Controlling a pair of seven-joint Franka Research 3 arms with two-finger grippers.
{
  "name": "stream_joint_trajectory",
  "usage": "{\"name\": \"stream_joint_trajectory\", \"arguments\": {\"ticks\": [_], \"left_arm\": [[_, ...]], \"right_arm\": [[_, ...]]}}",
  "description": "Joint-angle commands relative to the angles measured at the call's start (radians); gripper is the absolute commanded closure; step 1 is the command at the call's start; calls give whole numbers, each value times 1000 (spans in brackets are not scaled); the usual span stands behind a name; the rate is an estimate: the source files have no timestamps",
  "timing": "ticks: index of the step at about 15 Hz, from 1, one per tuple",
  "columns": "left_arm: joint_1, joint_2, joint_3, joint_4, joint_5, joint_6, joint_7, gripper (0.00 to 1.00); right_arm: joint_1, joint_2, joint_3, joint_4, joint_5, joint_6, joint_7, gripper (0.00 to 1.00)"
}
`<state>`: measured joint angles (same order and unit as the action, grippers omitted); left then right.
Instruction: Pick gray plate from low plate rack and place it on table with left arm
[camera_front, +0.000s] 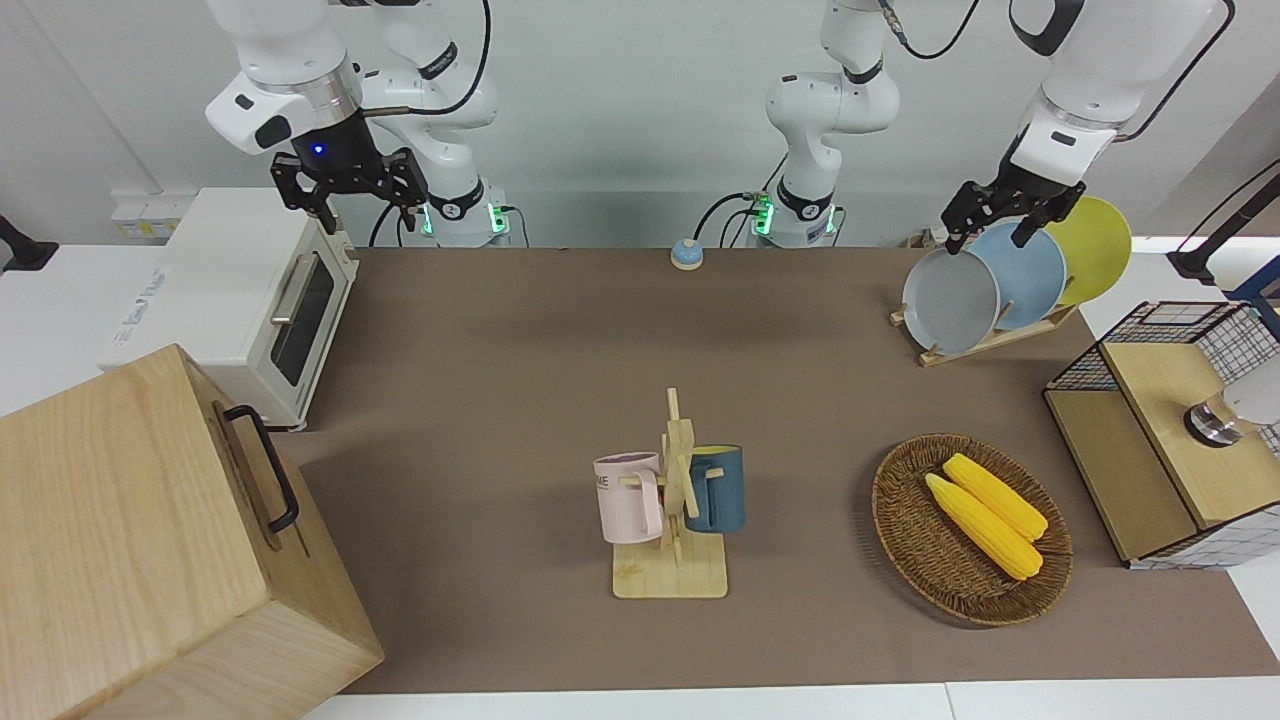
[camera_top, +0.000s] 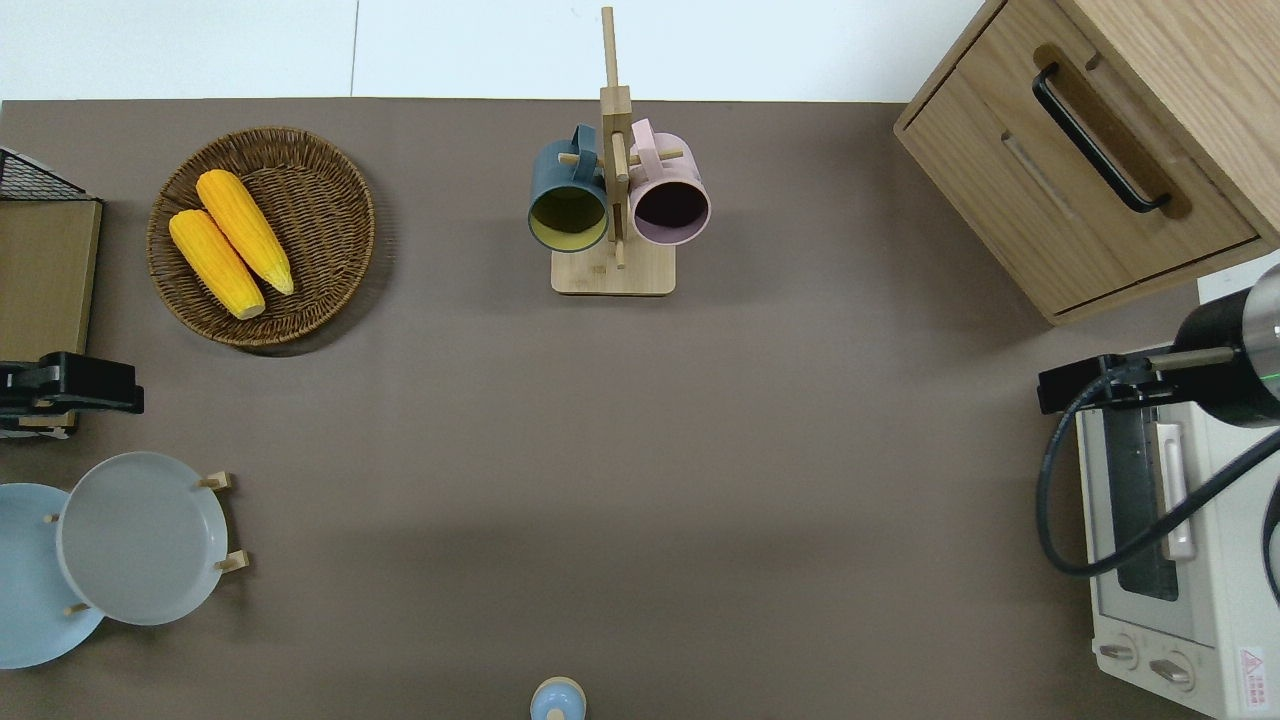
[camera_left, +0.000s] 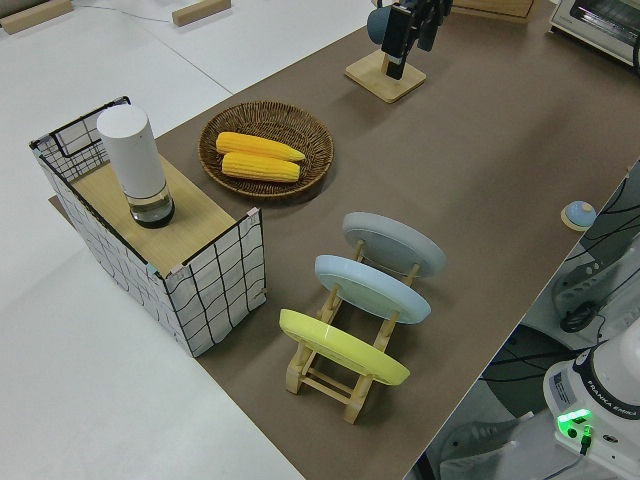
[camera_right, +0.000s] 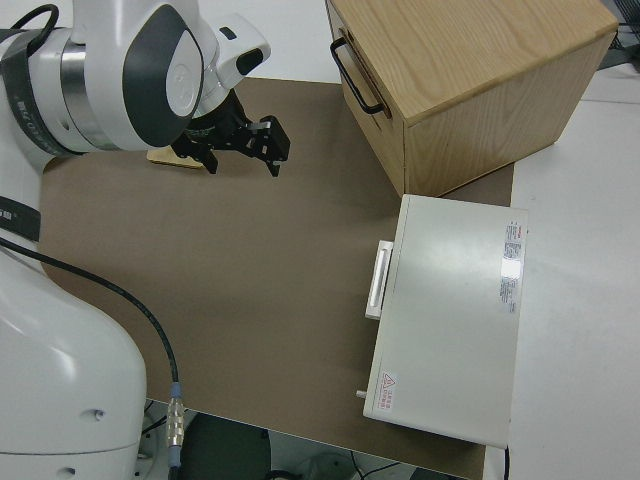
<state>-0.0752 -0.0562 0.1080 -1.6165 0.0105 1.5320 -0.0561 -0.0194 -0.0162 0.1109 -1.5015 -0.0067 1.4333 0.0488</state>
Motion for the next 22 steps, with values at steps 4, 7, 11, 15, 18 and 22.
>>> {"name": "stream_joint_trajectory", "arguments": {"ticks": [4,7,11,15,18,22], "left_arm": [[-15,-13,7,-8,11,8,4,2],[-14,-16,7,-8,14,7,1,2],[-6,-43,16,-31,81,7,9,2],[2,-129,53,-153,117,48,12,2],[2,-181,105,-226,120,89,13,2],[2,-246,136,-370,166,178,30,2]], "right_arm": [[-25,-2,18,7,19,-16,10,11],[-25,-2,18,7,19,-16,10,11],[-25,-2,18,7,19,-16,10,11],[-25,-2,18,7,19,-16,10,13],[-25,-2,18,7,19,-16,10,13],[-25,-2,18,7,19,-16,10,13]]}}
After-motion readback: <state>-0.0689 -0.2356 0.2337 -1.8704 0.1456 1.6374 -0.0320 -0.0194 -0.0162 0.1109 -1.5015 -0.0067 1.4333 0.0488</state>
